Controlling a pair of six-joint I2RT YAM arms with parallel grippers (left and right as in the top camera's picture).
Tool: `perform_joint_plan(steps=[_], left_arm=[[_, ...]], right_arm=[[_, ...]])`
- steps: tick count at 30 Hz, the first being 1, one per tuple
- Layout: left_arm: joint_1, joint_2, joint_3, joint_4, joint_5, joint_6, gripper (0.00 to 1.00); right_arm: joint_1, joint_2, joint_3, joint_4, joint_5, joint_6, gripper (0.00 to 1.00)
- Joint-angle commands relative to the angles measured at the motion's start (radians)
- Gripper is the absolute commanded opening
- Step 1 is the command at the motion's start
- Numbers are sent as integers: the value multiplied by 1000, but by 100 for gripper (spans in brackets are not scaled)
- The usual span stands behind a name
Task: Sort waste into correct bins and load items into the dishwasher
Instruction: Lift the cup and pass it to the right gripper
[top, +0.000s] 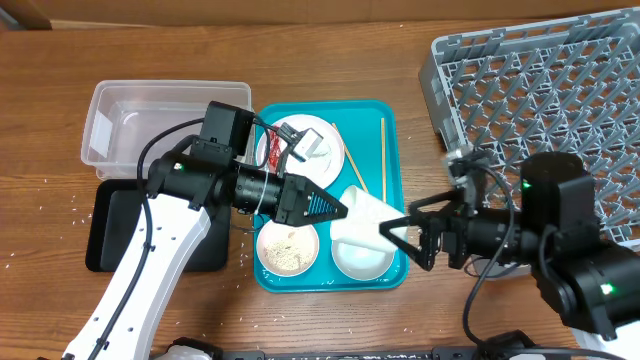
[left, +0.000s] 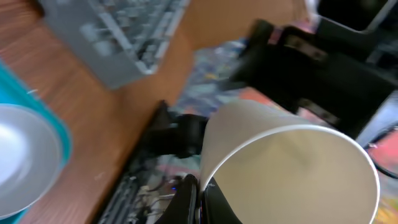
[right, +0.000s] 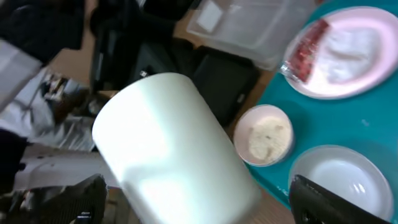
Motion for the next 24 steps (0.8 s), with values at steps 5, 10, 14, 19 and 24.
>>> perform_joint_plan(steps=[5,10,14,19,24], left_arm=[[6,-5,11,3,225,104,4],[7,-5,11,13,185,102,4],[7,-5,11,18,204,93,4],[7,-5,11,22,242,93,4],[7,-5,11,24,241,93,4]], right_arm=[[117,63,27,40,-82,-31,70],[116,34,27,58,-97,-32,90],[116,-13,27,82,-61,-3,91],[116,-17,27,80,-8,26,85],[116,-17,27,83,-11,26,57]])
